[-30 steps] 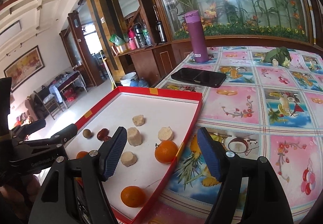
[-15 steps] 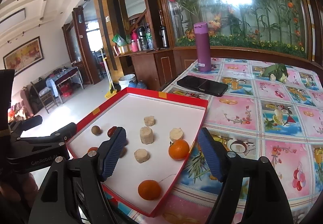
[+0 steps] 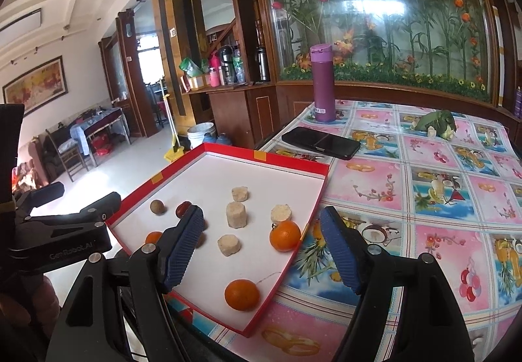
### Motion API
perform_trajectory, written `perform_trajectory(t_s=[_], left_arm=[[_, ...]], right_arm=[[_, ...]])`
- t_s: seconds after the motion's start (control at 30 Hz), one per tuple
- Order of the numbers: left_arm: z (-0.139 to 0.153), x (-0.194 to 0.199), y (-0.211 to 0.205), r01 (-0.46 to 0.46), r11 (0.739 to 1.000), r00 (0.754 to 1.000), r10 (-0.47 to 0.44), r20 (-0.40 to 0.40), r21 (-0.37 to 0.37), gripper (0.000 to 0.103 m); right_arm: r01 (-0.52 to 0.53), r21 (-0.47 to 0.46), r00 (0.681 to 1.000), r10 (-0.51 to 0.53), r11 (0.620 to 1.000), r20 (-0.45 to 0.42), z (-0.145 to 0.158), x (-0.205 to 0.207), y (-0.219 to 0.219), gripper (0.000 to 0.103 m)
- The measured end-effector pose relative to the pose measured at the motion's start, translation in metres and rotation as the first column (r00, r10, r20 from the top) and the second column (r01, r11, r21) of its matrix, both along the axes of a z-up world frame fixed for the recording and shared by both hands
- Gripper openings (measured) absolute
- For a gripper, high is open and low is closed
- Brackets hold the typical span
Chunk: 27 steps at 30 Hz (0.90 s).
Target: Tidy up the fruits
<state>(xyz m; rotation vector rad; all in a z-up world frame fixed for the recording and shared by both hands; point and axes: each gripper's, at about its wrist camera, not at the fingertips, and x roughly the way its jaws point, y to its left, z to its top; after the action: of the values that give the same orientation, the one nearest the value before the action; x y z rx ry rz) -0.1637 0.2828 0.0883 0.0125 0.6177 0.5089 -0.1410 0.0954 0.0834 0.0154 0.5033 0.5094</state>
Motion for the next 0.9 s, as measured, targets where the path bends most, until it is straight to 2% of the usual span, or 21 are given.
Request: perform_trajectory(t_s=[0.9], left_arm=[[-0.0011, -0.0062, 0.0012, -0.042, 0.999, 0.999, 0.042, -0.001, -0.008, 0.103]], right_arm=[[-0.006, 0.001, 1.000, 0.006, 1.000, -0.030, 0.0017, 0.0034, 0.0084, 0.074]])
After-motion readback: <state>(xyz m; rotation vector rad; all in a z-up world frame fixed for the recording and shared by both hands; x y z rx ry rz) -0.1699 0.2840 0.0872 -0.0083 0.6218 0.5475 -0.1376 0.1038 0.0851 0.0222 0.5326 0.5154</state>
